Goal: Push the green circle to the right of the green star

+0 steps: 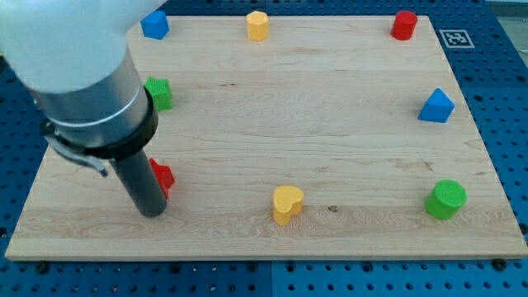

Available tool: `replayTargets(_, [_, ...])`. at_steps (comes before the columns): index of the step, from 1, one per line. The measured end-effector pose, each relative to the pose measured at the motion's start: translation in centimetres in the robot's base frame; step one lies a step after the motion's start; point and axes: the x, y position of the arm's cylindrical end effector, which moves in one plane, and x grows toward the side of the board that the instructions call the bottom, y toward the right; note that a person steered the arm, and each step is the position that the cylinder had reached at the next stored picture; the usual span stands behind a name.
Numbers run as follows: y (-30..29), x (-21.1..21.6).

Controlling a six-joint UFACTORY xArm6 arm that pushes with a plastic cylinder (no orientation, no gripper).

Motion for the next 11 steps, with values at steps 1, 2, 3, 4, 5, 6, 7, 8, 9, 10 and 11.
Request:
replayTargets(1, [0.0, -2.9])
replayTargets(2, [0.0, -6.5])
replayTargets(3, [0.0, -10.4])
replayTargets(4, [3.0, -10.1])
replayTargets(5, [12.0, -8.1])
replayTargets(6, [22.3, -8.1])
replayTargets(7, [33.7, -8.1])
replayTargets(8, [41.6, -3.4])
replayTargets(9, [43.4, 2.8])
replayTargets(10, [42.9, 3.0])
replayTargets(11, [40.3, 2.9])
